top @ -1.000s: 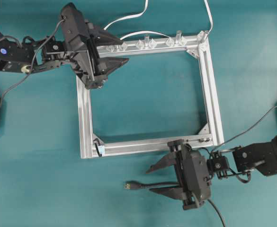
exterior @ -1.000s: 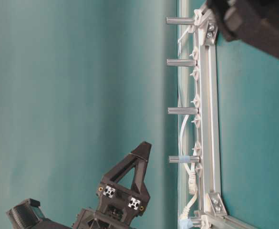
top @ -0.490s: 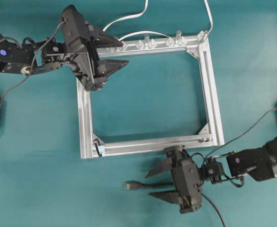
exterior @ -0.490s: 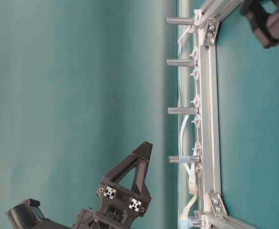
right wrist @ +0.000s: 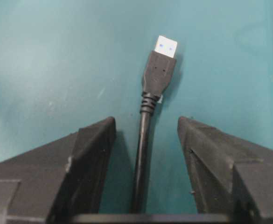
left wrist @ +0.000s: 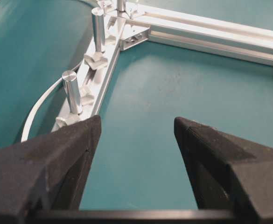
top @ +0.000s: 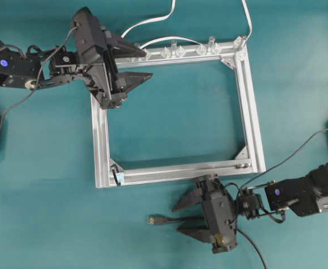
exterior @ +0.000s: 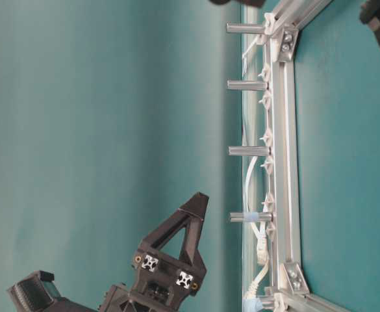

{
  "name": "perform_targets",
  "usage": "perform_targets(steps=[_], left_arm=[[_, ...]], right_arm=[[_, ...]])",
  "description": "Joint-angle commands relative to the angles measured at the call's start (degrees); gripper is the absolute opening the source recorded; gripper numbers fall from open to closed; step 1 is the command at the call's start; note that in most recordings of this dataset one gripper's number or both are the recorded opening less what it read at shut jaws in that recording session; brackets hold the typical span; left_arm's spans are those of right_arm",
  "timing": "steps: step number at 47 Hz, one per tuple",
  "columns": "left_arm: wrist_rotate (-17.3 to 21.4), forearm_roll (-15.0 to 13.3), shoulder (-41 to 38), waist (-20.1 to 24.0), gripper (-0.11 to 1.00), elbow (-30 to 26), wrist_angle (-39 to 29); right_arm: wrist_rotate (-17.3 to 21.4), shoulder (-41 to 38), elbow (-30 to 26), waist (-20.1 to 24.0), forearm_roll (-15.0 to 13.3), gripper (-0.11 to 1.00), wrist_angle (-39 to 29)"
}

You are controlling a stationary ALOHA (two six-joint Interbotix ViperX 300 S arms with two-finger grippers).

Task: Insert the wire through the string loop located on the left side.
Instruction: 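Close the right gripper on the cable just behind the USB plug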

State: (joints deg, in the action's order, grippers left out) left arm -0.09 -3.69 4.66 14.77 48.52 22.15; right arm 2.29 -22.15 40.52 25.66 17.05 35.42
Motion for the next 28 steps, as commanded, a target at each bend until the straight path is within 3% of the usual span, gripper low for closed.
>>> perform_targets(steps=[1,14,21,28], left_arm=[[0.00,0.18,1.32,-0.26,0.72,-0.62,0.18],[-0.09,0.18,1.41,-0.62,0.72,-0.62,0.18],[-0.09,0.18,1.41,-0.79,0.72,-0.70,0.18],[-0.09,0.18,1.41,-1.05,0.72,-0.70,0.00]], right_arm=[[-0.09,0.35,-0.79,0.26,0.09,0.63,-0.70],[-0.09,0.00,-0.79,0.26,0.18,0.56,-4.39],[1.05,0.09,-1.49,0.26,0.35,0.25,-9.05],[4.39,0.09,-3.16,0.26,1.85,0.11,-14.33]])
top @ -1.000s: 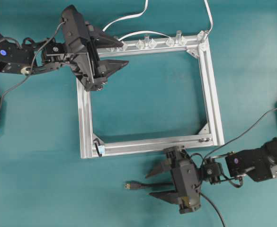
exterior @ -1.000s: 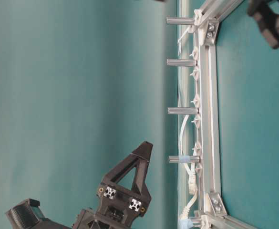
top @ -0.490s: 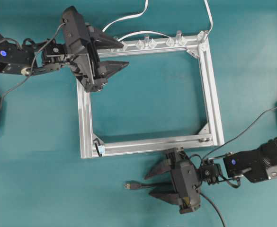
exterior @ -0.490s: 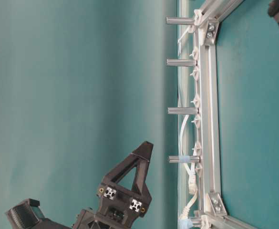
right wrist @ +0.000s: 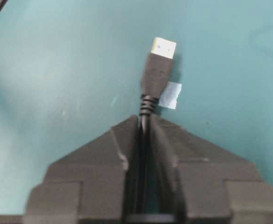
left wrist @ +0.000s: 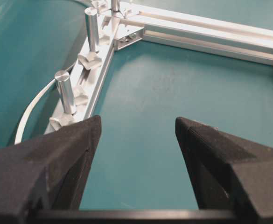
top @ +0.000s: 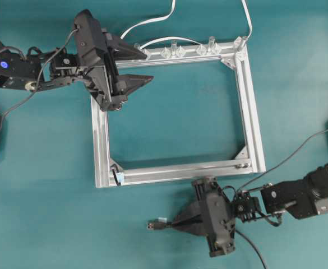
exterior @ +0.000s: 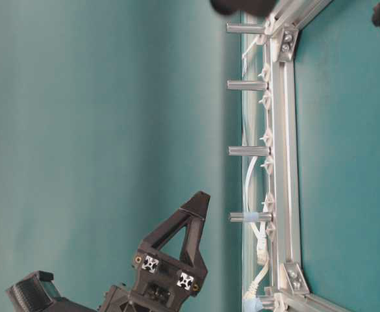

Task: Insert the wire through the string loop located on the left side.
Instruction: 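Close the right gripper on the cable just behind the USB plug, then lift the cable and carry it toward the frame's lower-right corner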

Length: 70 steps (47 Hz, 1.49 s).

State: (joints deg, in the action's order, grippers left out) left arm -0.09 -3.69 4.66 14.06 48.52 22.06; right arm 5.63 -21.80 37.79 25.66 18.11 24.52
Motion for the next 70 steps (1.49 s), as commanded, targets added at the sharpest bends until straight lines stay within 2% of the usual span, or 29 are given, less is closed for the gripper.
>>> perform_targets(steps=[1,10,22,32,55,70], left_arm=[[-0.09,0.18,1.41,-0.35,0.72,-0.70,0.00],[-0.09,0.18,1.41,-0.62,0.72,-0.88,-0.62],[-0.09,0.18,1.41,-1.41,0.72,-0.97,-1.23],[-0.09,0.18,1.41,-1.49,0.72,-0.97,-1.23],[-0.09,0.18,2.29,-1.49,0.72,-0.97,-1.76],[0.00,0.18,2.29,-1.49,0.72,-1.05,-2.02]], right_arm=[[1.41,-0.35,-0.53,0.26,0.88,0.10,-3.87],[2.20,-0.26,-0.44,0.35,0.97,0.10,-3.52],[2.11,1.32,0.88,0.44,0.88,0.10,1.49],[1.93,2.81,1.93,0.44,0.88,0.10,2.90],[-2.55,10.63,2.81,0.44,0.79,0.10,2.02],[-2.90,13.54,2.81,-0.53,0.79,0.10,-1.32]])
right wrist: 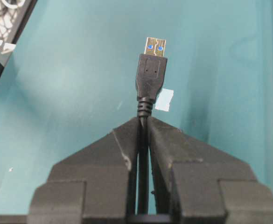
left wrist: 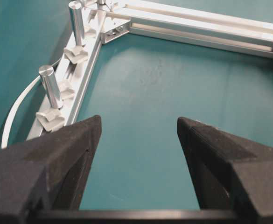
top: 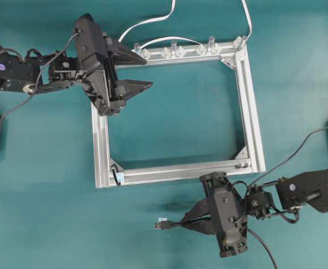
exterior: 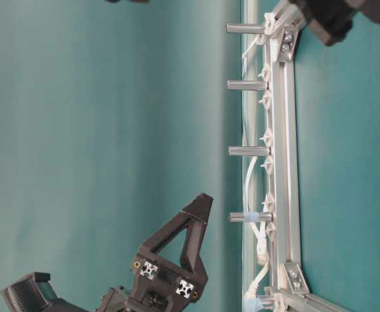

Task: Insert the wire through the string loop located on the left side.
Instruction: 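Lift the cable and carry it toward the frame's lower-right corner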

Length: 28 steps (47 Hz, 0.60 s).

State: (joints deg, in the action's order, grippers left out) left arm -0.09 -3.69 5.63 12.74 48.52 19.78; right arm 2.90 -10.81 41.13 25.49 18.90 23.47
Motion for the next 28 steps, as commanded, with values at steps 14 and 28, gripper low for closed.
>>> perform_targets(steps=[14,28], left_arm=[[0.09,0.18,1.32,-0.18,0.72,-0.97,0.26],[0.26,0.18,1.32,-0.18,0.72,-0.79,0.26]], right_arm=[[-0.18,3.16,-0.53,-1.05,-0.09,0.10,-0.44],[-0.18,3.16,-0.53,-2.02,-0.09,0.10,-0.44]])
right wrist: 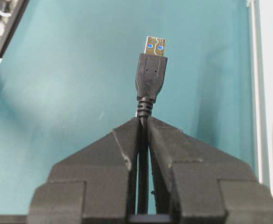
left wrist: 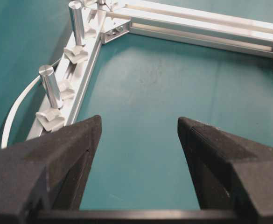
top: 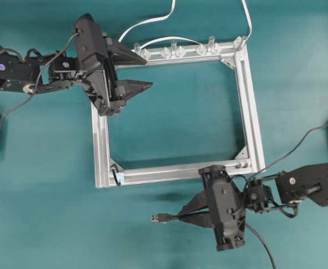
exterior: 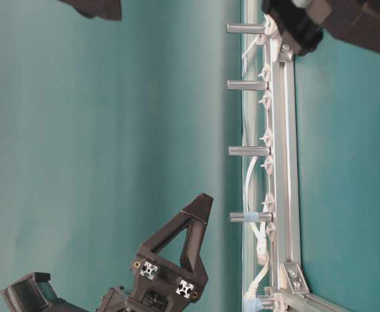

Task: Insert the wire through the string loop located on the left side.
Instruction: 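Lift the cable and carry it toward the frame's lower-right corner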

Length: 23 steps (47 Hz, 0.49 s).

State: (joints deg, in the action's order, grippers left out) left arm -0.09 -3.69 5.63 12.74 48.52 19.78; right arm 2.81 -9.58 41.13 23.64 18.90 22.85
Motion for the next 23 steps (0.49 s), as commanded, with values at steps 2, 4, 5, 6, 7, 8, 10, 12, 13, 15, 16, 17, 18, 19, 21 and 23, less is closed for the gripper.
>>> perform_targets(steps=[2,4,5,6,7,8,10,12,13,15,16,17,18,19,21,23], left_arm=[[0.26,0.18,1.32,-0.18,0.72,-0.79,0.26],[0.26,0.18,1.32,-0.18,0.72,-0.79,0.26],[0.26,0.18,1.32,-0.18,0.72,-0.79,0.26],[0.26,0.18,1.32,-0.18,0.72,-0.79,0.26],[0.26,0.18,1.32,-0.18,0.72,-0.79,0.26],[0.26,0.18,1.32,-0.18,0.72,-0.79,0.26],[0.26,0.18,1.41,-0.18,0.72,-0.70,0.26],[0.26,0.18,1.32,-0.18,0.72,-0.70,0.26],[0.26,0.18,1.32,-0.18,0.72,-0.70,0.26],[0.26,0.18,1.32,-0.18,0.72,-0.70,0.26],[0.26,0.18,1.32,-0.18,0.72,-0.70,0.18],[0.26,0.18,1.32,-0.18,0.72,-0.70,0.26],[0.26,0.18,1.32,-0.18,0.72,-0.70,0.26],[0.26,0.18,1.32,-0.18,0.72,-0.70,0.26],[0.26,0.18,1.32,-0.18,0.72,-0.62,0.26],[0.26,0.18,1.32,-0.26,0.72,-0.53,0.26]], right_arm=[[-0.09,1.93,-0.53,-0.35,0.00,0.10,0.18],[-0.09,1.93,-0.53,-0.62,-0.09,0.10,0.09],[-0.09,1.93,-0.53,-0.79,-0.09,0.10,0.00],[-0.09,2.02,-0.53,-0.97,-0.09,0.10,-0.18],[-0.09,2.11,-0.53,-1.05,-0.09,0.10,-0.35],[-0.09,2.20,-0.53,-1.23,-0.18,0.10,-0.53],[-0.18,2.46,-0.53,-1.58,-0.26,0.10,-1.05],[-0.18,2.72,-0.44,-2.02,-0.44,0.10,-1.76],[-0.26,2.81,-0.44,-2.20,-0.53,0.10,-2.02],[-0.35,3.25,-0.35,-2.72,-0.79,0.10,-2.64],[-0.35,3.43,-0.26,-2.90,-0.97,0.10,-2.99],[-0.35,3.60,-0.18,-3.16,-1.14,0.10,-3.08],[-0.35,3.87,-0.09,-3.43,-1.23,0.10,-3.08],[-0.44,4.04,0.09,-3.60,-1.49,0.10,-3.08],[-0.70,4.66,0.44,-4.31,-1.85,0.10,-3.34],[-0.97,5.19,0.70,-4.92,-2.11,0.10,-3.52]])
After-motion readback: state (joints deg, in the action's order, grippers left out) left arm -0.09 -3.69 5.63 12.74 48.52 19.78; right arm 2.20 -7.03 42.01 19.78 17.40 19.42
